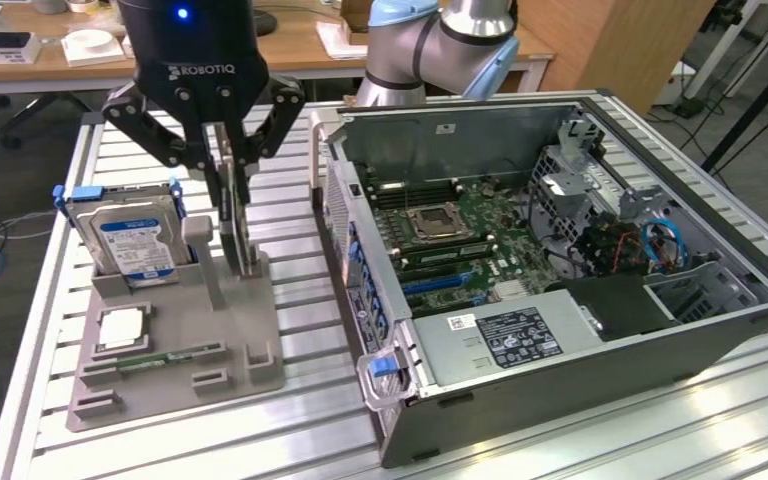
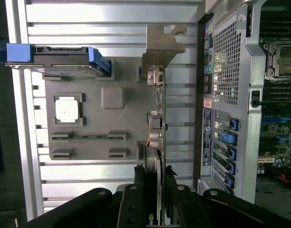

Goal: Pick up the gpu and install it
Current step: 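Pick up the gpu and move the gpu toward the slot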

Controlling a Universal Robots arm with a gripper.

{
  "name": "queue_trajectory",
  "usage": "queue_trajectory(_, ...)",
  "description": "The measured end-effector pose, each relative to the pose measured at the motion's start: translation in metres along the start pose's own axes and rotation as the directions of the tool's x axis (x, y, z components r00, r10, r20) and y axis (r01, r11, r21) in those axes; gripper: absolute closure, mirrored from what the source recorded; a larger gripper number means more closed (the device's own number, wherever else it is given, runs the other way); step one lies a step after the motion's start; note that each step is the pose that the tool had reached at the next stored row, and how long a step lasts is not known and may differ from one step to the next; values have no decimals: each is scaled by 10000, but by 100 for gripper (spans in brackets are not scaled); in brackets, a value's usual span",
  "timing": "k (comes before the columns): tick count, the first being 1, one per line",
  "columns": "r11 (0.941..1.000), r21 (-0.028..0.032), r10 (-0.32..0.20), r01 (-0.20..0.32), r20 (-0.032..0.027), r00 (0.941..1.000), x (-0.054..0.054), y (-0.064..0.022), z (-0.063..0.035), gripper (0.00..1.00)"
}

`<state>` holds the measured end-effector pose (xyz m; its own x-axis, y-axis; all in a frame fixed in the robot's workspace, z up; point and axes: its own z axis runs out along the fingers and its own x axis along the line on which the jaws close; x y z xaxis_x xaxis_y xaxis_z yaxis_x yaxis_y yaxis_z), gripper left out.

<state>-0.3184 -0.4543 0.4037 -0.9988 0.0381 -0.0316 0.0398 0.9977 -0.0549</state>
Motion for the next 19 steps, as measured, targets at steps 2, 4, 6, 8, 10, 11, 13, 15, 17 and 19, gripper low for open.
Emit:
queue_trajectory(2, 10000, 0, 0, 0, 0, 10000, 0, 0, -5, 74)
queue_trajectory(4, 10000, 0, 0, 0, 0, 10000, -1, -1, -8, 74)
queue_trajectory(6, 10000, 1, 0, 0, -1, 10000, -1, -1, -13, 74)
queue_trajectory(8, 10000, 0, 0, 0, 0, 10000, -1, -1, -16, 74)
queue_trajectory(10, 10000, 1, 0, 0, -1, 10000, -1, -1, -20, 74)
queue_trajectory(11, 10000, 1, -1, 1, 0, 10000, -1, -1, -20, 74)
queue_trajectory(13, 10000, 0, 0, 0, 0, 10000, -1, -1, -21, 74)
queue_trajectory(15, 10000, 2, 0, 0, -1, 10000, -1, -2, -25, 74)
queue_trajectory(17, 10000, 3, 0, 0, 0, 10000, -1, -2, -37, 74)
queue_trajectory(19, 10000, 3, 0, 0, 0, 10000, -2, -3, -47, 74)
